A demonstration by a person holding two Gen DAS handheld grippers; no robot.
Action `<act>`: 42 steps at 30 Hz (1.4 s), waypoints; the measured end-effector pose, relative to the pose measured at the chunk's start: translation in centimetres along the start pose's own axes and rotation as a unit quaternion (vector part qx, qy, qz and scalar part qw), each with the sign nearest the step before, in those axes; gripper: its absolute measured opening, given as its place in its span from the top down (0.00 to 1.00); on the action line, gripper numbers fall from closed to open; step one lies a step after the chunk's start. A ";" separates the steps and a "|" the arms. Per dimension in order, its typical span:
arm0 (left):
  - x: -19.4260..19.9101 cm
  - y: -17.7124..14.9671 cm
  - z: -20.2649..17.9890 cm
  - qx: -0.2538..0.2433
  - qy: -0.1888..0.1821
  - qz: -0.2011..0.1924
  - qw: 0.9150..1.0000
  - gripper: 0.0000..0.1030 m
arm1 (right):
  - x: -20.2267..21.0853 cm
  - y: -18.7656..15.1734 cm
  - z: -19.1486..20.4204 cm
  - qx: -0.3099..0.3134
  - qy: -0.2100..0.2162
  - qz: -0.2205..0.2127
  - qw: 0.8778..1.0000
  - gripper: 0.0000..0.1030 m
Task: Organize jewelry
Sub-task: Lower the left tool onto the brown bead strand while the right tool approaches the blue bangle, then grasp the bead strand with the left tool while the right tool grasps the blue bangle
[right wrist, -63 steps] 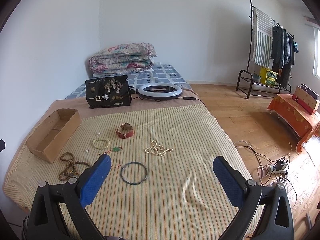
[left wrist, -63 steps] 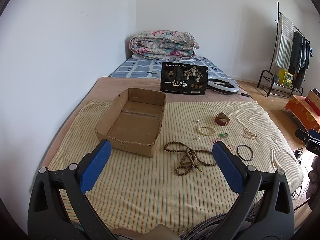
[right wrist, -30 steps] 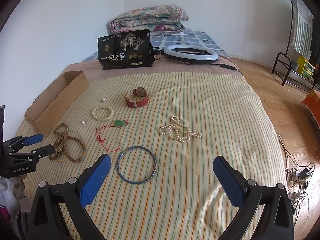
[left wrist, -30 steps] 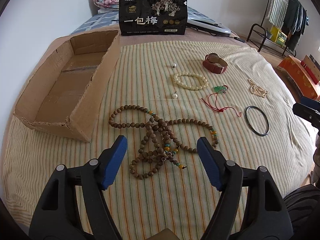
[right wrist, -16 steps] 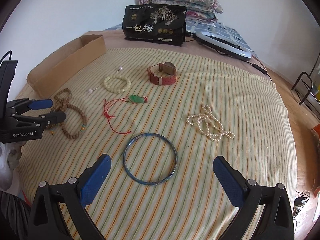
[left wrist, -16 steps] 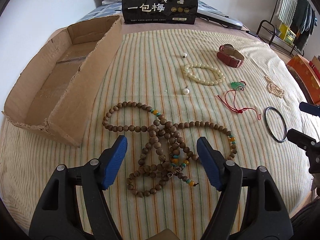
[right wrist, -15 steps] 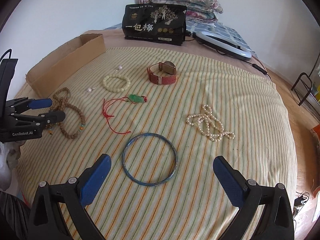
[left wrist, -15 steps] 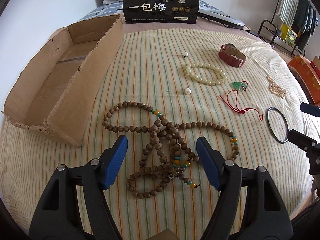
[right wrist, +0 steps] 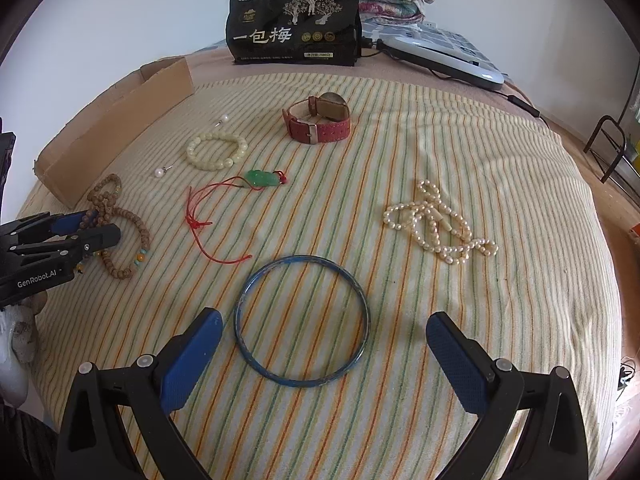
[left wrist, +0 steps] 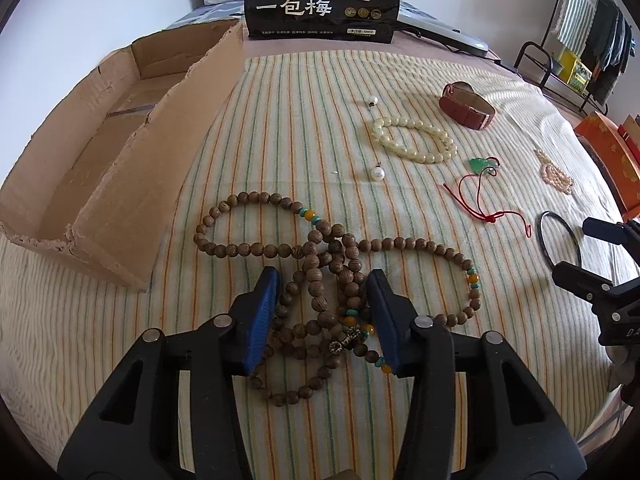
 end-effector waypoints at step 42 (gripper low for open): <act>7.7 2.2 0.2 0.001 -0.065 -0.043 0.997 0.89 | 7.1 3.3 0.7 -0.010 0.007 -0.042 0.999 0.29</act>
Point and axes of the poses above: each gripper's, at about its wrist camera, not at the fingertips, and x roughly against the way its jaws point, z to its left, y to its top, the point moved 4 cm from there along -x, roughly the way its jaws point, and after that the axes turned 6 degrees about -z, right-handed, at the moved point
